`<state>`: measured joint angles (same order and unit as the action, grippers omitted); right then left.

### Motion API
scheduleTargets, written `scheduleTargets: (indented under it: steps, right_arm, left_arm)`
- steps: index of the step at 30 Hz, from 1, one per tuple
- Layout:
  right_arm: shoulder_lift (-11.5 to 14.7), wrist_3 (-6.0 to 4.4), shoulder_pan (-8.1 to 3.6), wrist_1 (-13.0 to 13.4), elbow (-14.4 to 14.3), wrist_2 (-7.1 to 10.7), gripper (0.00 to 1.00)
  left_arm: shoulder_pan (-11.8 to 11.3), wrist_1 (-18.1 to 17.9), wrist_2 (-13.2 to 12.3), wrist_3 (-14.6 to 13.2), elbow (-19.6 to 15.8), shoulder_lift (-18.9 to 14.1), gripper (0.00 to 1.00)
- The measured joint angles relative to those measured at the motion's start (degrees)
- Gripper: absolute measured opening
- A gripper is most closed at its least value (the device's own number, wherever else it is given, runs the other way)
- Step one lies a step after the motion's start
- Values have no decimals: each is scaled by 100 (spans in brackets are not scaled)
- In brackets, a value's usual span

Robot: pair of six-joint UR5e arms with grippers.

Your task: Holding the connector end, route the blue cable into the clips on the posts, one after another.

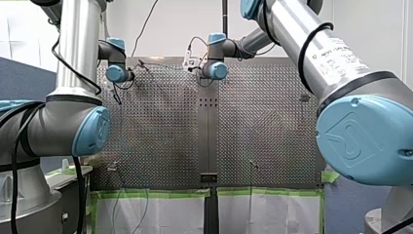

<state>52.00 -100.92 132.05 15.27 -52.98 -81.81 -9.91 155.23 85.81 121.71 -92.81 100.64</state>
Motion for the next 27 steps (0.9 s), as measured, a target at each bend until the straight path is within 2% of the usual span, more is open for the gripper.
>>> scheduleTargets:
  steps: [1, 2, 3, 4, 6, 7, 9, 11, 17, 22, 27]
  right_arm:
    - [0, 0, 0, -2, 0, 0, 0]
    - [0, 0, -1, -3, 1, 0, 0]
    - [0, 1, -3, -5, 0, -1, 0]
    - [0, 3, -2, -7, 0, 0, 0]
    - [0, 6, -2, -12, -1, -1, 0]
    - [0, 8, -2, -16, -1, -2, 0]
    - [0, 12, -1, -27, 0, -2, 0]
    - [0, 15, -1, -35, 0, -2, 0]
    - [0, 34, -3, -93, -1, -3, 0]
    - [0, 58, -3, -156, -3, -2, 0]
    - [0, 80, -4, -230, -5, -1, 0]
  left_arm:
    - [-1, 4, 2, 6, 0, 0, 43]
    - [-1, 10, 4, 10, 0, 0, 64]
    - [-1, 18, 5, 13, -1, 0, 75]
    - [-1, 38, 9, 15, -2, -3, 75]
    - [-4, 79, 18, 20, -2, -23, 89]
    - [-5, 103, 37, 31, -2, -48, 89]
    - [4, 139, 93, 60, -1, -92, 97]
    - [26, 209, 195, 87, -3, -123, 100]
    - [50, 503, 355, 189, -1, -162, 100]
    - [62, 769, 358, 410, -5, -170, 100]
    - [90, 1033, 304, 368, -12, -167, 100]
